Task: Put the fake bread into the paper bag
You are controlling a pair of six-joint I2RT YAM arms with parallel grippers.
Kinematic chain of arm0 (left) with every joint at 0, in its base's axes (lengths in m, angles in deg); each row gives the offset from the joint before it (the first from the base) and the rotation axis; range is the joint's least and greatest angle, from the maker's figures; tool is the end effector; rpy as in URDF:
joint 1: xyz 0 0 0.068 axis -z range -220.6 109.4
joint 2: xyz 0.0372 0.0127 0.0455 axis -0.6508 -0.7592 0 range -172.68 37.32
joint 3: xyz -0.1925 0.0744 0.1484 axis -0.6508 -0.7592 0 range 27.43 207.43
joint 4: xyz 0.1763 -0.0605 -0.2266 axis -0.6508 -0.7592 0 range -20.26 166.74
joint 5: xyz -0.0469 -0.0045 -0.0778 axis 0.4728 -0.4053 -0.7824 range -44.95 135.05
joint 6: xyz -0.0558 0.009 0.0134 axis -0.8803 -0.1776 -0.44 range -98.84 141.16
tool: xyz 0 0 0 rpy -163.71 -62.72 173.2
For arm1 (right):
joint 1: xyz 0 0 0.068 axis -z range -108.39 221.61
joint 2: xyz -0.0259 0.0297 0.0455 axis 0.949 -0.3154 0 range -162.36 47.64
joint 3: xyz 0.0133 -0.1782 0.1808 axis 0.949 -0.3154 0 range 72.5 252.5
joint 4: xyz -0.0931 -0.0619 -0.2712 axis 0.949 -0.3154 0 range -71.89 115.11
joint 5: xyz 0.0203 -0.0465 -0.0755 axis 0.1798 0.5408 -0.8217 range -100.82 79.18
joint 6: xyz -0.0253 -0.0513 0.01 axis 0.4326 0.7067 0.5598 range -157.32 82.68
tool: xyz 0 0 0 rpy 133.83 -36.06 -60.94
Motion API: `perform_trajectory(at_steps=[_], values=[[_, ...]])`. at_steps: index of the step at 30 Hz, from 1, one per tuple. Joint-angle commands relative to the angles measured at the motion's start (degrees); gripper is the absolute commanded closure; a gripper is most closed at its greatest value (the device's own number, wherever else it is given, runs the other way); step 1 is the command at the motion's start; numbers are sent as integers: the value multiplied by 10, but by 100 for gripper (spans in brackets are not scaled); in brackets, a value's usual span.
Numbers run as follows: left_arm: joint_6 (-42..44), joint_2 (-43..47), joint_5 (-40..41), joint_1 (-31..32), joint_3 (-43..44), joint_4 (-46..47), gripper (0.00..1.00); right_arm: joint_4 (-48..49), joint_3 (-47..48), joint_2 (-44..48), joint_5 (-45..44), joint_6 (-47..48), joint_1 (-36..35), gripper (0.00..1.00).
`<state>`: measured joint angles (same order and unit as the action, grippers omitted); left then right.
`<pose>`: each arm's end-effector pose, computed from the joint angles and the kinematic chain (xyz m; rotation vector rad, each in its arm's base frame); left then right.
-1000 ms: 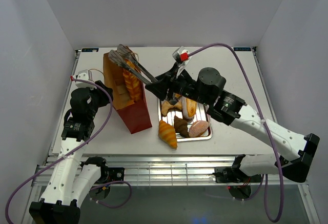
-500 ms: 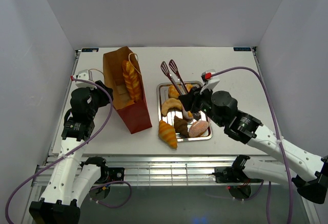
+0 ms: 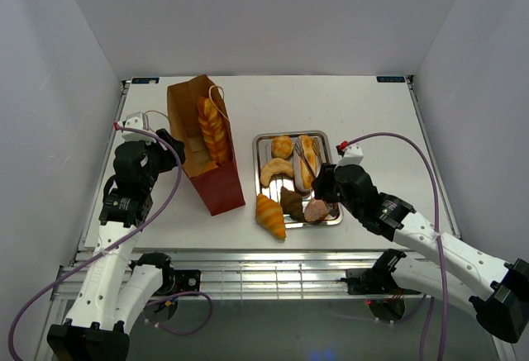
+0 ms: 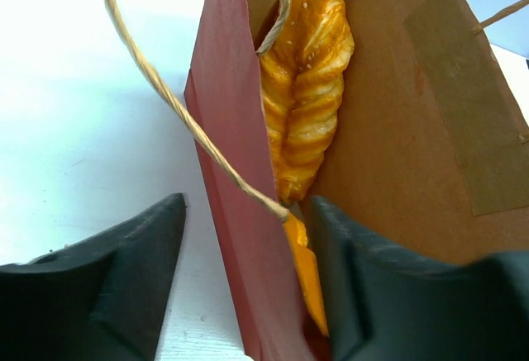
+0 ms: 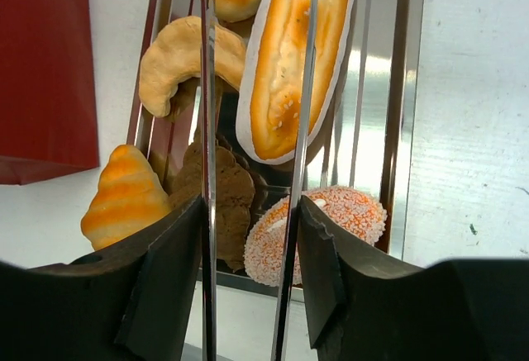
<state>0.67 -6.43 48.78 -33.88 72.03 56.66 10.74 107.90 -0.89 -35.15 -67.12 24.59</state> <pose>0.2290 -0.0244 0.3089 -0.2733 1.8944 -0.2592 0.1777 0.1657 0.2403 -0.0411 2.0298 0.4188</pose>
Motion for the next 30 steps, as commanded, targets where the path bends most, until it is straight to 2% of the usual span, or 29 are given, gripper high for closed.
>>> perform_trajectory(at_steps=[1, 4, 8, 10, 15, 18, 30], values=[[1, 2, -7, 2, -2, 0, 25, 19, -2, -16, 10, -29, 11, 47], [1, 3, -7, 2, -2, -1, 20, 20, -4, -30, 15, -33, 14, 46], [1, 2, -8, 2, -2, -1, 4, 20, -8, -38, 11, -34, 14, 43], [1, 3, -8, 2, -2, -1, 2, 18, -10, -43, 10, -33, 16, 43], [1, 4, -9, 2, -2, -1, 3, 19, -15, -56, 16, -34, 16, 40], [1, 3, -9, 2, -3, -1, 16, 19, -16, -68, 17, -35, 17, 39], [0, 2, -8, 2, -2, -1, 14, 29, -20, -96, 26, -39, 21, 39]])
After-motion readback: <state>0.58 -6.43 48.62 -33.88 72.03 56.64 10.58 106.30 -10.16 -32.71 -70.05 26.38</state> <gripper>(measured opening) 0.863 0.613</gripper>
